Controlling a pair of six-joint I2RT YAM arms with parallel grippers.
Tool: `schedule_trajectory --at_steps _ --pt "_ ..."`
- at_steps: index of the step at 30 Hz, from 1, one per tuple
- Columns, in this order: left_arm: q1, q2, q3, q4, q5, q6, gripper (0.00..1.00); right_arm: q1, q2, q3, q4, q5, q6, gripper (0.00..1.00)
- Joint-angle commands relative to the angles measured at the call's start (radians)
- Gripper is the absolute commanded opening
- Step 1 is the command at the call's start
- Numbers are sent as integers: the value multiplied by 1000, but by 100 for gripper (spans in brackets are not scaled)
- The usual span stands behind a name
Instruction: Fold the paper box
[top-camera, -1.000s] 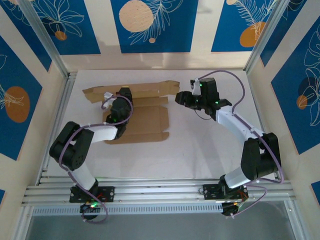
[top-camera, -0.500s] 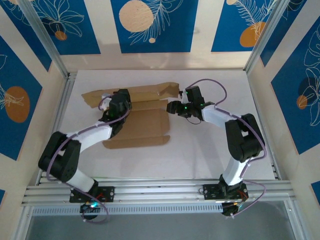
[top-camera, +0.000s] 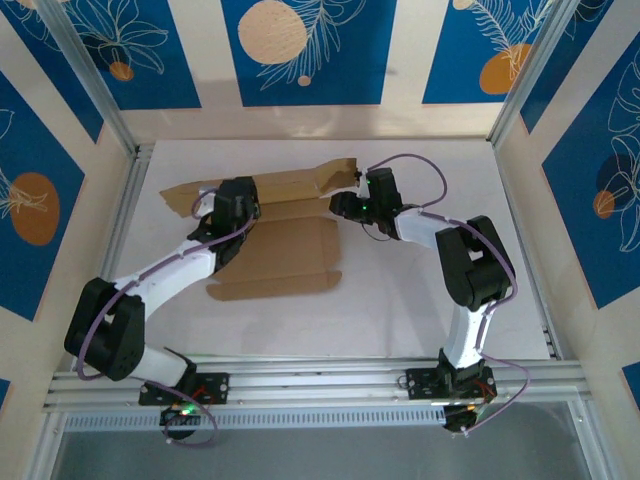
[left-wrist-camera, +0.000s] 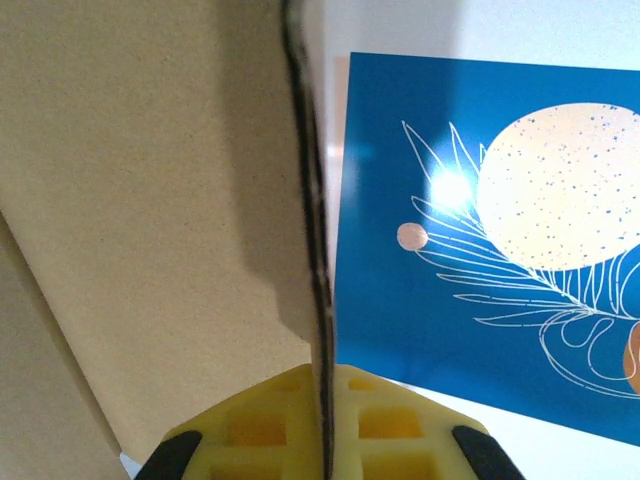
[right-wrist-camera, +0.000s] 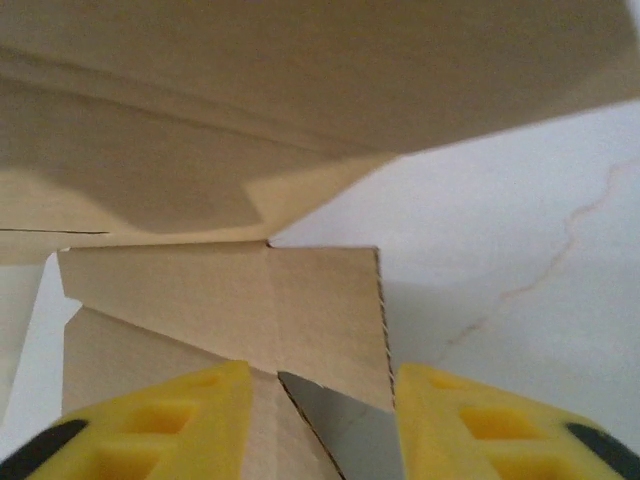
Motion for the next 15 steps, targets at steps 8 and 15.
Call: schedule_trajectory --at_steps 8,15 --pt "-17 -21 39 -82 7 -37 0 3 69 29 -10 60 33 57" --pt "-18 -18 33 -82 21 -55 0 1 107 17 88 -80 59 43"
